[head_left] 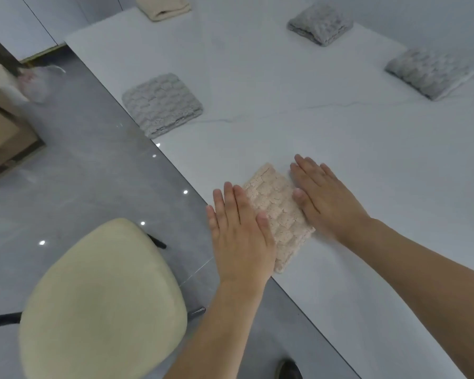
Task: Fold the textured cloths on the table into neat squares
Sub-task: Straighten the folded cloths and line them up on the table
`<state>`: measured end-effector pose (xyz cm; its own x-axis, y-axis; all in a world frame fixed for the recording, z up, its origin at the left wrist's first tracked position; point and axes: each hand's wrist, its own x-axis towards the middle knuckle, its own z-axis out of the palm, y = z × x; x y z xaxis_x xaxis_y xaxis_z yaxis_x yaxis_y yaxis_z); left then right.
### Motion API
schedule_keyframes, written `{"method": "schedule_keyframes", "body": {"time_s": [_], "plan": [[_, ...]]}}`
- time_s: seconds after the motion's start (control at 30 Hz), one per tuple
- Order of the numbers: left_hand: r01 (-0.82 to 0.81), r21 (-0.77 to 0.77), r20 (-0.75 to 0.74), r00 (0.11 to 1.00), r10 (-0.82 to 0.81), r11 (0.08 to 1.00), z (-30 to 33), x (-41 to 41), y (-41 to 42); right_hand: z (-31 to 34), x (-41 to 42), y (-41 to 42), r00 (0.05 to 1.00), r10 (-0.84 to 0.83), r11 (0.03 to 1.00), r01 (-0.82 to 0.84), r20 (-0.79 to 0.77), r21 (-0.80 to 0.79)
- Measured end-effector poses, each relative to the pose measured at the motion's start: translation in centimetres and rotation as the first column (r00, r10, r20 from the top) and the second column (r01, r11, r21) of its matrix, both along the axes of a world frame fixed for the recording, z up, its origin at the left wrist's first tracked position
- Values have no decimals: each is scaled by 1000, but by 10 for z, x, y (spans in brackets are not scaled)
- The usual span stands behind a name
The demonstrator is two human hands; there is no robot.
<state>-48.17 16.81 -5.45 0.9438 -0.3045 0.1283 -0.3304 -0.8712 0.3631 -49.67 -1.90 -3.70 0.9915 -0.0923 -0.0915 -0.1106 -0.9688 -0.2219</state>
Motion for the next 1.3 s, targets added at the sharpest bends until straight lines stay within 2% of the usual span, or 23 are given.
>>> {"method": "schedule_keyframes", "body": {"time_s": [0.17, 0.4, 0.57, 0.83, 0.93, 1.1, 1.17, 1.3], "plan": [[99, 41, 44, 994, -101, 994, 17, 57, 16, 19, 13, 22, 983, -182, 978, 182, -6, 97], [264, 130, 79, 958, -276, 956, 35, 128, 17, 33, 51, 53, 943, -333, 935, 330, 2, 133], [315, 187, 75, 940, -334, 930, 33, 158, 26, 28, 78, 69, 920, -390, 902, 388, -27, 188], [409, 152, 49, 906, -420, 900, 34, 236, 52, 27, 148, 114, 861, -508, 841, 498, -6, 212], [470, 123, 57, 876, -479, 874, 34, 270, 64, 26, 177, 143, 812, -583, 772, 549, 14, 320], [575, 67, 113, 808, -579, 815, 37, 351, 89, 18, 229, 192, 692, -722, 580, 582, 27, 570], [608, 51, 75, 789, -610, 792, 34, 385, 95, 14, 248, 205, 654, -756, 519, 568, 33, 638], [692, -76, -58, 716, -696, 718, 28, 437, 97, 6, 281, 218, 538, -842, 397, 566, 42, 722]]}}
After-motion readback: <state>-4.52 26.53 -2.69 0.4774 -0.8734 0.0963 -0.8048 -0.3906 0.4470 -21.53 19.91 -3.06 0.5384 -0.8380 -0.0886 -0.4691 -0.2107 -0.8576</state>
